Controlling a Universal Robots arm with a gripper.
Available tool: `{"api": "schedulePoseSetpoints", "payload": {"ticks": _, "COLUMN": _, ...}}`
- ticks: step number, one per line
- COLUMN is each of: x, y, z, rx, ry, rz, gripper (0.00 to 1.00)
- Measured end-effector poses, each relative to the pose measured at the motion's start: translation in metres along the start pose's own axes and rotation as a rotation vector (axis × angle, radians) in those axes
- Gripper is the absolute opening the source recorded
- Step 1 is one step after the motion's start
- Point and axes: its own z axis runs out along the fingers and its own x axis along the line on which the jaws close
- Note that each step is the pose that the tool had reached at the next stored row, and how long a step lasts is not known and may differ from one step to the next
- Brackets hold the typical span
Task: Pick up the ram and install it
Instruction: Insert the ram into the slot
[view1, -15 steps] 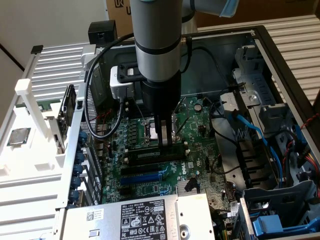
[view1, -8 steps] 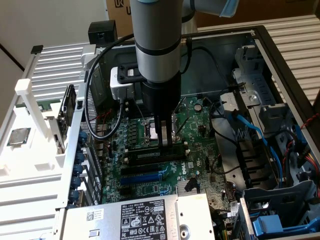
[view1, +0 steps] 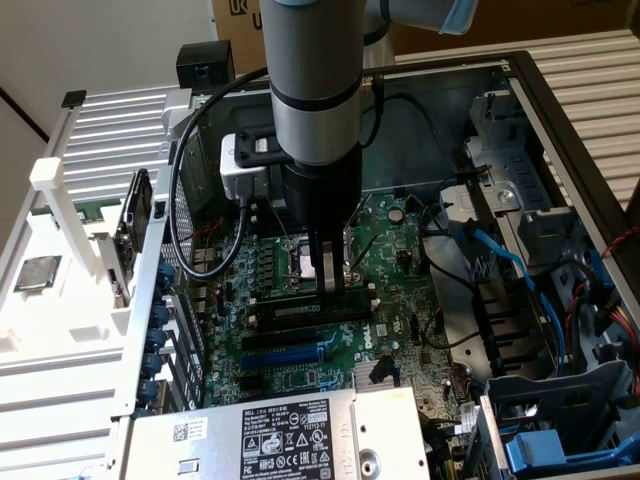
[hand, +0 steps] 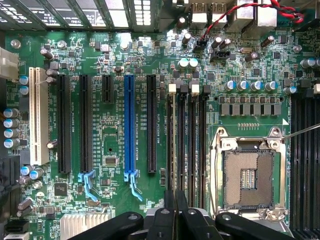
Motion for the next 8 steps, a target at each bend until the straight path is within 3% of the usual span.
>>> {"api": "schedulePoseSetpoints", "payload": {"ticks": 4, "x": 0.0, "y": 0.0, "z": 0.0, "rx": 0.0001, "ry": -0.0001, "rz": 0.0, "gripper": 0.13}}
{"api": "schedulePoseSetpoints", "payload": {"ticks": 5, "x": 0.0, "y": 0.0, "z": 0.0, "rx": 0.0001, "ry": 0.0, "rz": 0.0, "gripper": 0.2}}
{"api": "schedulePoseSetpoints", "payload": {"ticks": 8, "x": 0.0, "y": 0.0, "z": 0.0, "rx": 0.0001, "ry": -0.0001, "rz": 0.0, "gripper": 0.2}}
